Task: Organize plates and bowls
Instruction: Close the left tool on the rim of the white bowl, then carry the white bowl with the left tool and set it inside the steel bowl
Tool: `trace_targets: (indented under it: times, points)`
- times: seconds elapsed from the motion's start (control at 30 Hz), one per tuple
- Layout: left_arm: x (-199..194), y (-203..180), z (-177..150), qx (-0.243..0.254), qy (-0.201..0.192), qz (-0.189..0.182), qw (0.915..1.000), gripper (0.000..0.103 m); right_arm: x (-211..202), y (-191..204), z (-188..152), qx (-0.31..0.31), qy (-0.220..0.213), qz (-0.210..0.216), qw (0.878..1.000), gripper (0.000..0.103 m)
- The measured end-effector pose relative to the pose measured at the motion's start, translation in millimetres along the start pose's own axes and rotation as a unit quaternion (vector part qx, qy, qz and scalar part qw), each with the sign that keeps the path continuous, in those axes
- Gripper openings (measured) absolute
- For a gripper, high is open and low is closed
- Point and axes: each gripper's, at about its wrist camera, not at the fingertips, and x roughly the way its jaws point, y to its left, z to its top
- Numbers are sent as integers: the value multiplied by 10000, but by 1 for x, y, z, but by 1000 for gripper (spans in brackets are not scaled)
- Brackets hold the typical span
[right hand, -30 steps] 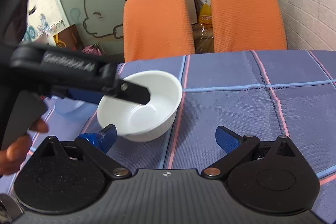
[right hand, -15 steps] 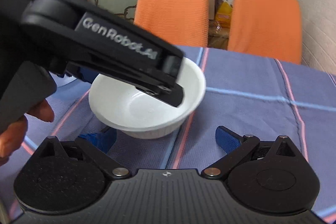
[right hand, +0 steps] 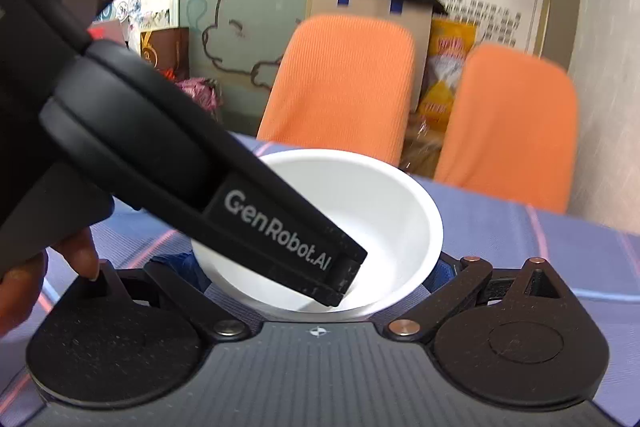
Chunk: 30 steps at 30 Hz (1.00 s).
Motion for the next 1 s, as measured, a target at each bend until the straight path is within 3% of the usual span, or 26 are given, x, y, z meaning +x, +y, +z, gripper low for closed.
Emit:
trace_targets:
  times: [0.23,0.4,0.6,0.77,0.9,1.0]
  points:
    - [-66,-24,-41,17,-98,-124,9999,56,-77,33,0,-268,-109,-56,9996,87]
    - [-134,-33,-108,14,-193,47,9998,56,-135,77,-11,-425,-80,197,9989,88]
    - [-192,-20,-188,-230,-122,372,9990,58,-185,142,-38,-535,-24,831,9951,89]
    - [-207,-12,-232,-308,3,555,9980,60,-203,182,-62,-577,74,1150,9917,89]
    - [-206,-8,-243,-197,9,695,9974,59,-198,193,-70,-505,260,1241,9906,88]
    - [-208,-10,-245,-90,-71,706,9974,72,-199,192,-74,-375,393,1240,9908,88]
